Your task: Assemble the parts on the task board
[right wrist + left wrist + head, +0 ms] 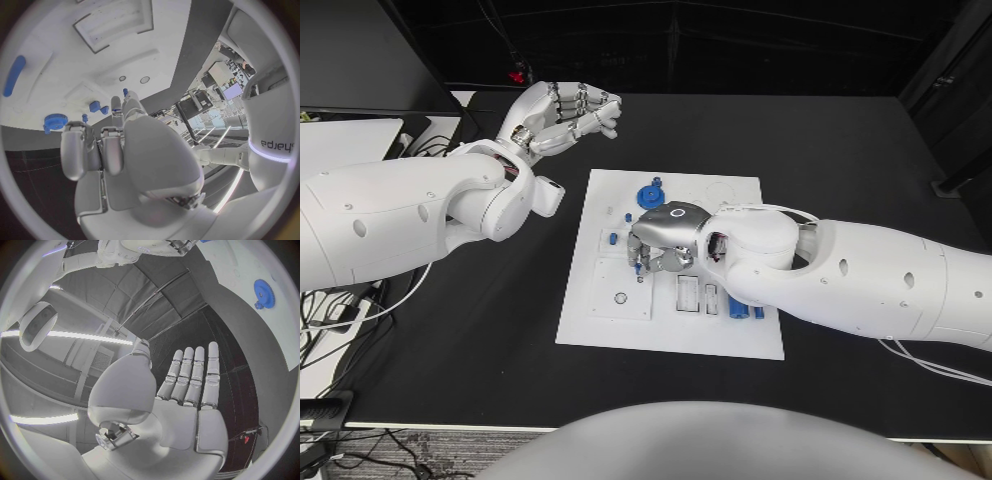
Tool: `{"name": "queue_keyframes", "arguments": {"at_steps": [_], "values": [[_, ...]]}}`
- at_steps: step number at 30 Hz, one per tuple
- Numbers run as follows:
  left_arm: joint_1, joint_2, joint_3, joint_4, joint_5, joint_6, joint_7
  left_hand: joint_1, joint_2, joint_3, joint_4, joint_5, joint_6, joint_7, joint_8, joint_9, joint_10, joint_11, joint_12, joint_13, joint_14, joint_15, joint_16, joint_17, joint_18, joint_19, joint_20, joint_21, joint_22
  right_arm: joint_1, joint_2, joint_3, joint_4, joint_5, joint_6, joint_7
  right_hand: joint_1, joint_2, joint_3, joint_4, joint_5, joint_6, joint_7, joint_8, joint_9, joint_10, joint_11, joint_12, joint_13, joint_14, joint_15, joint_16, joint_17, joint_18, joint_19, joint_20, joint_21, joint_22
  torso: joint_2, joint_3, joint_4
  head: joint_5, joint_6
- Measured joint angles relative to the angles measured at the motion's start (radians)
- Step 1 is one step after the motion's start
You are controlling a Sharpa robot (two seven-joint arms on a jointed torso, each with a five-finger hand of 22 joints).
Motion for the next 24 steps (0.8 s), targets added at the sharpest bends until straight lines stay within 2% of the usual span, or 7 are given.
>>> {"name": "queue_keyframes", "arguments": {"at_steps": [21,24], "values": [[0.000,-0.003,0.000,0.003,0.000,0.000,0.000,0.000,0.000,-0.003,-0.003,0.000,0.000,0.000,0.000,0.000,0.000,0.000,0.000,0.000,0.000,0.000,0.000,-0.001,0.000,0.000,0.000,0.004,0.000,-0.004,0.020,0.000,-0.017,-0.019,0.040,-0.009,0.000,0.000,0.003,0.003,0.002,-0.003,0.003,-0.005,0.000,-0.004,0.004,-0.004,0.000,0.000,0.000,0.000,0.000,0.000,0.000,0.000,0.000,0.000,0.001,0.0001,-0.0006,-0.005,0.000],[0.000,-0.003,0.000,0.003,0.000,0.000,0.000,0.000,0.000,-0.003,-0.003,0.000,0.000,0.000,0.000,0.000,0.000,0.000,0.000,0.000,0.000,0.000,0.000,-0.001,0.000,0.000,0.000,0.004,0.000,-0.005,0.022,0.000,-0.017,-0.021,0.047,-0.013,0.000,0.000,0.003,0.003,0.002,-0.002,0.005,-0.006,0.000,-0.004,0.004,-0.004,0.000,0.000,0.000,0.000,0.000,0.000,0.000,0.000,-0.004,0.000,0.000,0.0000,-0.0006,-0.008,0.000]]}}
